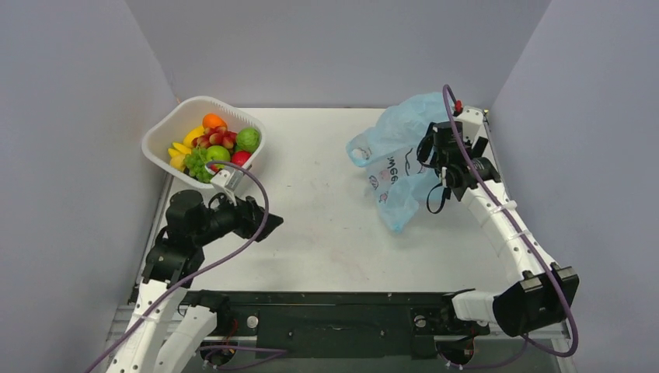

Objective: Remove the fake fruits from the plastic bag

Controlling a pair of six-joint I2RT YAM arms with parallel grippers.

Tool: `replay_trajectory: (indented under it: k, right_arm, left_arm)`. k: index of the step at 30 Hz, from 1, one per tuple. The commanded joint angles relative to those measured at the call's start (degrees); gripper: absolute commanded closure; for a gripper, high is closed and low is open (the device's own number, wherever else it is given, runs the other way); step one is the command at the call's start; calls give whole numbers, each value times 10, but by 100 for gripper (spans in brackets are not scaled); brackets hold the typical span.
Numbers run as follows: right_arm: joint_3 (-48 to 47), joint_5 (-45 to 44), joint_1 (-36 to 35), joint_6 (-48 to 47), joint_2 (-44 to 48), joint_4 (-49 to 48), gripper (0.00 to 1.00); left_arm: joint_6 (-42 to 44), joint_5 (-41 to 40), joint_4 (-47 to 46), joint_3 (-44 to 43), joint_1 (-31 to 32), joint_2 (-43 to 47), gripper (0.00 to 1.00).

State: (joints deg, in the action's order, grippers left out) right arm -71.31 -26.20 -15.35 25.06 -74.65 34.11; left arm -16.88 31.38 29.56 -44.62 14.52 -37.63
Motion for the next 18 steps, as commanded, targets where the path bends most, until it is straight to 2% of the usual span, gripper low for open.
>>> replay_trajectory:
  k: [1,5,9,13,18]
  right_arm:
    - [-3,-21,-4,-22,80,50,14]
    - [78,50,-28,-23,224,56,14]
    - [134,68,-62,-22,338,74,13]
    - [168,121,-68,-9,434,91,13]
    - [176,130,-68,9,508,108,12]
  left_arm:
    - [-78,-8,-48,-2,-2,63,25]
    - [-114,-23,-64,-4,-3,100,23]
    - [-112,-57,-46,-26,-3,112,22]
    - [-112,-89,-22,-36,-3,116,22]
    - [-101,-142,19,-48,-3,121,21]
